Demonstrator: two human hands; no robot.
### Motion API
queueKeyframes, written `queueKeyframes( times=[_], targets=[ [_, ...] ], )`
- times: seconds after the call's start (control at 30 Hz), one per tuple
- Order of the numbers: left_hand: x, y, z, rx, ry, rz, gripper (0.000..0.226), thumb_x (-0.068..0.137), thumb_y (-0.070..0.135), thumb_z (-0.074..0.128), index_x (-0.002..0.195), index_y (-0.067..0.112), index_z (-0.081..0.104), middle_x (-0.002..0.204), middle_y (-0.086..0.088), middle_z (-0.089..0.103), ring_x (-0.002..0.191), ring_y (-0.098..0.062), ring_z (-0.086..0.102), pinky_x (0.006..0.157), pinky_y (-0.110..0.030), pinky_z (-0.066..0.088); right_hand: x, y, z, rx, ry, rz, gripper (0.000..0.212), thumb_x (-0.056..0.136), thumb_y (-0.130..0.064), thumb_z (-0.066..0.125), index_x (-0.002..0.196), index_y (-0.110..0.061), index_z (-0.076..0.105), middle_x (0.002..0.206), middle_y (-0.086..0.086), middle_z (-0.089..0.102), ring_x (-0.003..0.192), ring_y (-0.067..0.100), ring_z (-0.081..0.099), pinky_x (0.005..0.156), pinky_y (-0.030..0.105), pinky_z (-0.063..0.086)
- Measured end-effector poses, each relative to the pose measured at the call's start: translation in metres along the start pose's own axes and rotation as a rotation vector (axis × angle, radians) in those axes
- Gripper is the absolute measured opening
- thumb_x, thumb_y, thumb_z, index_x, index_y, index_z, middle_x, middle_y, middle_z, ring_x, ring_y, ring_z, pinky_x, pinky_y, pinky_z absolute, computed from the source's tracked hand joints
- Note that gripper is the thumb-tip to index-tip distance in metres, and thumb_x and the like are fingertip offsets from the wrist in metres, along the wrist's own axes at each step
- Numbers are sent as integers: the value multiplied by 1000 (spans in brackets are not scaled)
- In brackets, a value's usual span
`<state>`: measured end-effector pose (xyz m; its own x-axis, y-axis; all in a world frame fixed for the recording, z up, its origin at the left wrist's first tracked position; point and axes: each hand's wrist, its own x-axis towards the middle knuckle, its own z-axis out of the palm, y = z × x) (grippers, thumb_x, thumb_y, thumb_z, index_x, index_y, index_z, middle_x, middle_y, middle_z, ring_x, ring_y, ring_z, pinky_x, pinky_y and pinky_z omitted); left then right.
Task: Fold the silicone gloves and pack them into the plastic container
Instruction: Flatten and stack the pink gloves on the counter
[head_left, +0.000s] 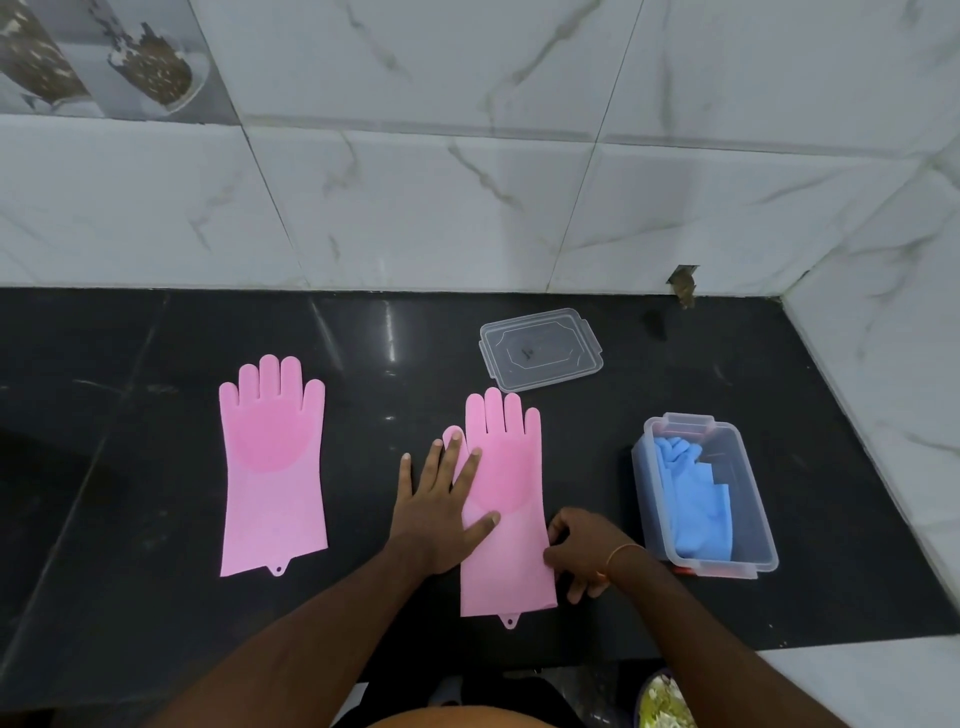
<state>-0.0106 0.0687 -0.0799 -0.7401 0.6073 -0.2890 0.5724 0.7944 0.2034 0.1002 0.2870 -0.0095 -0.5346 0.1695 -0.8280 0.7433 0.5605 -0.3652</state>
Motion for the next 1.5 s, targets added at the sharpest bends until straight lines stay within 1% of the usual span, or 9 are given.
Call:
queueKeyframes(
  times=[0.2, 0.3, 0.4, 0.53, 0.83, 1.0, 1.1, 1.23, 1.5],
  targets=[
    [1, -15, -7, -16, 31, 68, 91, 95, 89, 10, 163, 45, -33, 178, 6, -31, 165, -25, -27, 124, -62, -27, 9, -15, -2, -436, 477, -112, 40, 87, -68, 60, 101, -32, 50, 96, -8, 65, 79, 9, 61, 75, 27, 58],
    [-5, -39, -12, -9, 89, 74, 85, 102, 81, 15, 169, 43, -21, 180, 10, -26, 167, -24, -22, 126, -61, -22, 24, -30, 14, -432, 810, -410, 38, 98, -61, 46, 119, -32, 57, 130, -7, 63, 117, 15, 61, 102, 41, 57],
    [-16, -76, -19, 16, 122, 12, 78, 106, 69, 19, 173, 40, -9, 181, 10, -20, 169, -25, -15, 128, -61, -14, 45, -50, 28, -542, 777, -517, 60, 105, -53, 32, 160, -29, 34, 172, -3, 26, 160, 24, 21, 124, 63, 27],
    [-38, -133, -29, 33, 199, -108, 74, 107, 60, 23, 175, 36, 5, 183, 8, -7, 170, -25, -5, 131, -64, 2, 72, -76, 41, -559, 818, -524, 65, 108, -50, 27, 168, -29, 12, 177, -3, 1, 163, 24, -5, 124, 68, 9],
    [-47, -202, -42, 91, 214, -274, 76, 110, 58, 26, 176, 26, 7, 184, 0, -1, 170, -31, 1, 130, -71, 12, 94, -73, 60, -579, 808, -448, 67, 107, -53, 23, 168, -29, 10, 177, -6, 2, 163, 24, 0, 123, 73, 11],
    [-52, -218, -57, 0, 268, -280, 71, 111, 56, 30, 175, 27, 19, 183, 1, 18, 168, -32, 19, 132, -64, 15, 71, -114, 66, -467, 912, -484, 54, 103, -48, 43, 154, -29, 42, 160, -4, 40, 148, 23, 37, 119, 66, 24],
    [-56, -231, -69, -144, 350, -333, 62, 111, 44, 46, 167, 19, 38, 173, -8, 38, 153, -39, 44, 125, -59, 38, 59, -152, 96, -272, 772, -658, 36, 104, -43, 43, 131, -28, 60, 130, -5, 62, 118, 15, 56, 99, 37, 49],
    [-60, -249, -87, -528, 390, -616, 72, 104, 22, 67, 167, 13, 34, 168, -12, 38, 144, -37, 53, 120, -53, 48, 50, -210, 138, 47, 371, -438, 24, 105, -43, 54, 113, -27, 71, 99, -8, 72, 89, 11, 67, 68, 19, 49],
    [-45, -268, -100, -880, 310, -821, 35, 98, 17, 73, 132, 10, 76, 127, -10, 79, 119, -29, 74, 111, -39, 56, 50, -264, 168, -30, 179, -185, 32, 97, -44, 68, 94, -14, 80, 82, 7, 79, 69, 22, 73, 81, 42, 66]
  ],
)
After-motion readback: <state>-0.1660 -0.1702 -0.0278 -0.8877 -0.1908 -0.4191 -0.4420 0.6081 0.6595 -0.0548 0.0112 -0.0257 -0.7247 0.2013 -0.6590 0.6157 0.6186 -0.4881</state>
